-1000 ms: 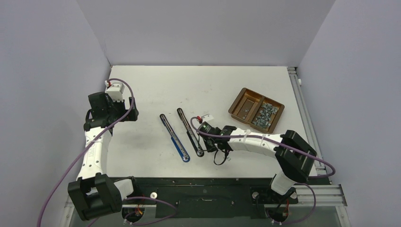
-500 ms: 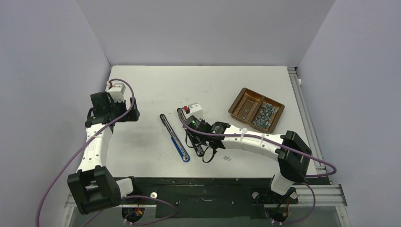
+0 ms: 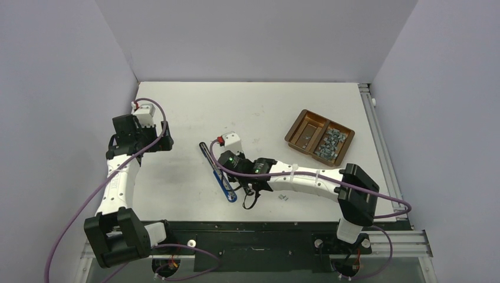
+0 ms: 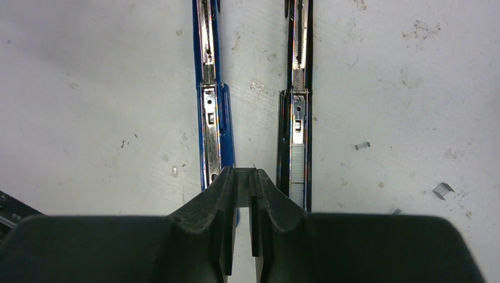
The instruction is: Load the staples into the stapler
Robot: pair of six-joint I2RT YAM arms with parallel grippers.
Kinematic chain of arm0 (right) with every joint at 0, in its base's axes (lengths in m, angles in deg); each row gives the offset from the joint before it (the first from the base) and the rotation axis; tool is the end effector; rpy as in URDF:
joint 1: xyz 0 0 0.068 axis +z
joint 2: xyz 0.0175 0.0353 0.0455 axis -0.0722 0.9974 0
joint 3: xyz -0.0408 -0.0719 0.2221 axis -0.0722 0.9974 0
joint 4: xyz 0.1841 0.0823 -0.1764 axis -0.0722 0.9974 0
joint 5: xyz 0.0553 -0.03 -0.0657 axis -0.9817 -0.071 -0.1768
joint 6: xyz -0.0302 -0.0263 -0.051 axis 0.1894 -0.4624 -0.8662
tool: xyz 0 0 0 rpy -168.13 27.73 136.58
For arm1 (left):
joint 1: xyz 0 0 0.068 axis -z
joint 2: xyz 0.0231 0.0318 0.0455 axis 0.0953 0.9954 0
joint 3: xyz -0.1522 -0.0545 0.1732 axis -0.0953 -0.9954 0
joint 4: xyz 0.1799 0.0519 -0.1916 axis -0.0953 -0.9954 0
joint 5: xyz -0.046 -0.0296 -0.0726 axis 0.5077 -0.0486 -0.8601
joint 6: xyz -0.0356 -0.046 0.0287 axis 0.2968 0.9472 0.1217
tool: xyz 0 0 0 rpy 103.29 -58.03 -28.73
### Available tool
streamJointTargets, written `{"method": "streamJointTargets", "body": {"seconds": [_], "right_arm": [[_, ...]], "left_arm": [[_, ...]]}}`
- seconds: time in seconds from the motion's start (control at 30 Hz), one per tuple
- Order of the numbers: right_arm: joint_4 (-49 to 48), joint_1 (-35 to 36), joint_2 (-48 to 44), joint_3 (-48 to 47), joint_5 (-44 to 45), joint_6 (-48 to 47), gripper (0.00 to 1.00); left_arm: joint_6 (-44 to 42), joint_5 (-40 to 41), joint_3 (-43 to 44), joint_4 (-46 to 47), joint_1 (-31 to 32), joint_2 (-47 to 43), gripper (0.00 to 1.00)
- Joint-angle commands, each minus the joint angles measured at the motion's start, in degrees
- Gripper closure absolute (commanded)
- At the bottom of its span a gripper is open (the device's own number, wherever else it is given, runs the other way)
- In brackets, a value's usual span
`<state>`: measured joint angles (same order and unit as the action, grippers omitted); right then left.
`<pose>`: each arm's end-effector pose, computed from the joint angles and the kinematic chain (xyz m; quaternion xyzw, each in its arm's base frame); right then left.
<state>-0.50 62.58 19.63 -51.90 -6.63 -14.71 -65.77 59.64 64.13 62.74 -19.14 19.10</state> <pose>0.1707 0.3493 0.2016 -0.1974 0.8950 0.1625 0.3655 0.2839 0.0543 0.2315 -0.0128 0.9043 -0.0654 0.4216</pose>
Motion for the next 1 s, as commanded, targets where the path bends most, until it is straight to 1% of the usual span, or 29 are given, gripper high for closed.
{"method": "streamJointTargets", "body": {"seconds": [0.0, 0.23, 0.5, 0.63, 0.97], "right_arm": [[-4.9, 1.0, 0.9, 0.2, 4.0, -1.2, 0.92], [-9.7, 1.0, 0.7, 3.1, 4.3, -1.7, 0.91], [-14.2, 1.2, 4.1, 3.6, 2.2, -2.7, 0.92], [-16.8, 1.9, 4.9, 4.8, 3.1, -2.9, 0.91], [-18.6, 3.5, 6.6, 5.5, 4.4, -3.9, 0.91]], "left_arm": [[1.6, 2.5, 2.8, 0.4, -0.4, -1.3, 0.04], [0.9, 2.7, 2.6, -0.3, -0.8, -1.7, 0.04], [-0.1, 1.3, 2.1, 1.1, -0.8, -1.0, 0.04], [-0.2, 1.6, 2.1, 1.2, -0.8, 0.2, 0.04], [0.2, 0.6, 1.0, 2.8, -0.8, 1.2, 0.04]]}}
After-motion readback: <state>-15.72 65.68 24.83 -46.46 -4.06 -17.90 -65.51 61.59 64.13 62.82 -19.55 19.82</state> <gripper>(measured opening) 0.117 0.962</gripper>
